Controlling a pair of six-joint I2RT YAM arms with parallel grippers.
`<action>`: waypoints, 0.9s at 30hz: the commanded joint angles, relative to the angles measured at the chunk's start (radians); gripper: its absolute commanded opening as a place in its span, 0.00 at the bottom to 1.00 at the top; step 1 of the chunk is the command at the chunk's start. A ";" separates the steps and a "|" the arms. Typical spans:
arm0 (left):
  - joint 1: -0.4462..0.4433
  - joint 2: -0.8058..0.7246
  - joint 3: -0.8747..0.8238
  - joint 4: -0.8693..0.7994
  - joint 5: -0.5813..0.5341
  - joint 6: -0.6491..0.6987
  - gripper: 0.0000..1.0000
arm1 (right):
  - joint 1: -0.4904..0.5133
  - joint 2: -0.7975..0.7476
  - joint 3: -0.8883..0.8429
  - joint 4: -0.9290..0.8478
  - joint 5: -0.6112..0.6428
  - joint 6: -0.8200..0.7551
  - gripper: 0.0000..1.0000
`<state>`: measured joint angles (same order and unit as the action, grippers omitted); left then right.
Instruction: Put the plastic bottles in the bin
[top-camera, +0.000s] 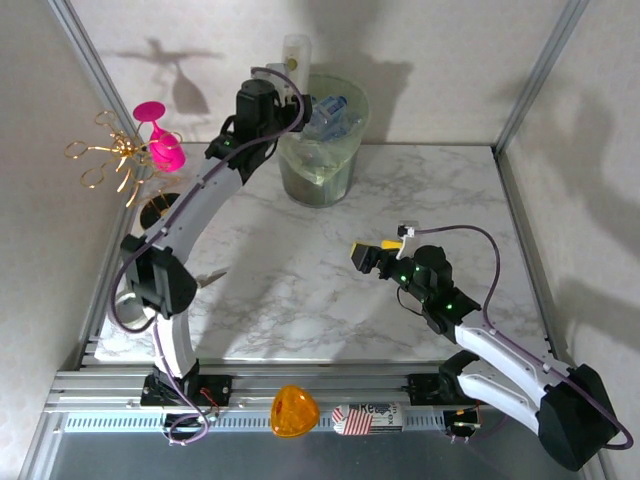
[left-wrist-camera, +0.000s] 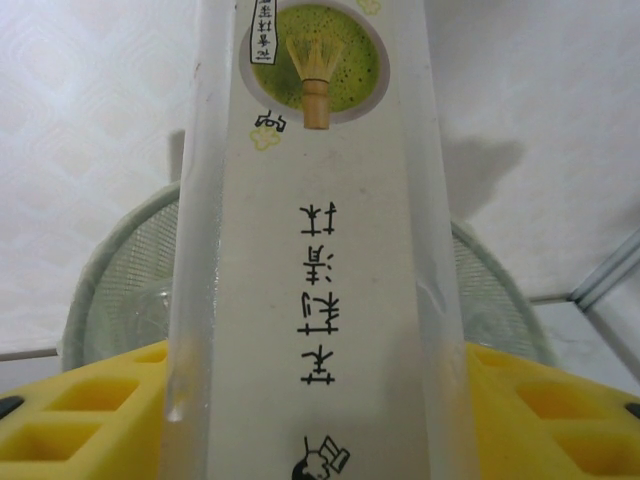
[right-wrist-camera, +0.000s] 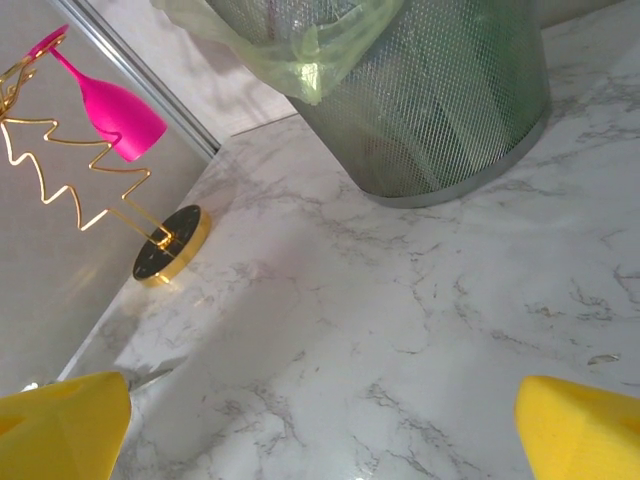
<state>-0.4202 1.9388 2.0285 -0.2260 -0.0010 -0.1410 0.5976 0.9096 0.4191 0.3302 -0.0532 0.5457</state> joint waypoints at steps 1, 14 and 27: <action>0.023 0.071 0.101 -0.120 0.011 0.044 0.49 | 0.008 -0.026 -0.013 -0.014 0.030 -0.010 0.99; 0.028 0.208 0.286 -0.178 -0.023 0.054 0.60 | 0.008 -0.043 -0.012 -0.035 0.035 -0.008 0.99; 0.027 0.064 0.237 -0.128 -0.013 -0.008 1.00 | 0.009 -0.033 -0.009 -0.023 0.032 -0.006 0.99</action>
<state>-0.3935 2.1147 2.2753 -0.3893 -0.0181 -0.1215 0.5983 0.8768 0.4187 0.2924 -0.0334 0.5430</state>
